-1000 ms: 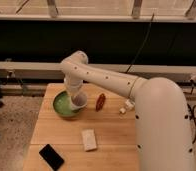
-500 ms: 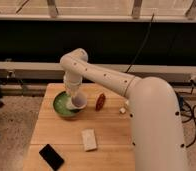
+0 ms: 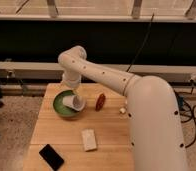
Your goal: Place the ceramic cup in the ceramic bowl
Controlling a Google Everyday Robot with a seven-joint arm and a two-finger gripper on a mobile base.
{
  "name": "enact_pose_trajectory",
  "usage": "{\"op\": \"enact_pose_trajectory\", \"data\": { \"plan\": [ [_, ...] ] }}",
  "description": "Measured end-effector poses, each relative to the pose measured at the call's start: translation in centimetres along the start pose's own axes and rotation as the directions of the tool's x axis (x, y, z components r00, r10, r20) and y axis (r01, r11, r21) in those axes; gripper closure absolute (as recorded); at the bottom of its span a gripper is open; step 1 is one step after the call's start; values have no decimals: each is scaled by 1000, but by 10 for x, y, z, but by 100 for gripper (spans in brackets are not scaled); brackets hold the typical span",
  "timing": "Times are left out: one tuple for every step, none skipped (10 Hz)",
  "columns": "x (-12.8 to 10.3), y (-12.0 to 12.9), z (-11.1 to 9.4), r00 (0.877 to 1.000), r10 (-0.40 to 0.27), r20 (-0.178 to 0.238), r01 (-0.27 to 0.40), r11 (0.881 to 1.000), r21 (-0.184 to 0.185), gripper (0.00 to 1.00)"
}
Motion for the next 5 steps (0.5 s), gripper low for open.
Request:
{"op": "enact_pose_trajectory", "data": {
  "plan": [
    [-2, -3, -11, 1000, -16, -13, 16, 1000, -1, 20],
    [-3, -7, -21, 1000, -21, -15, 21, 1000, 1, 20],
    [-1, -6, -27, 1000, -13, -6, 13, 1000, 0, 20],
    [0, -5, -28, 1000, -8, -3, 8, 1000, 1, 20],
    [2, -2, -25, 1000, -5, 0, 5, 1000, 1, 20]
  ]
}}
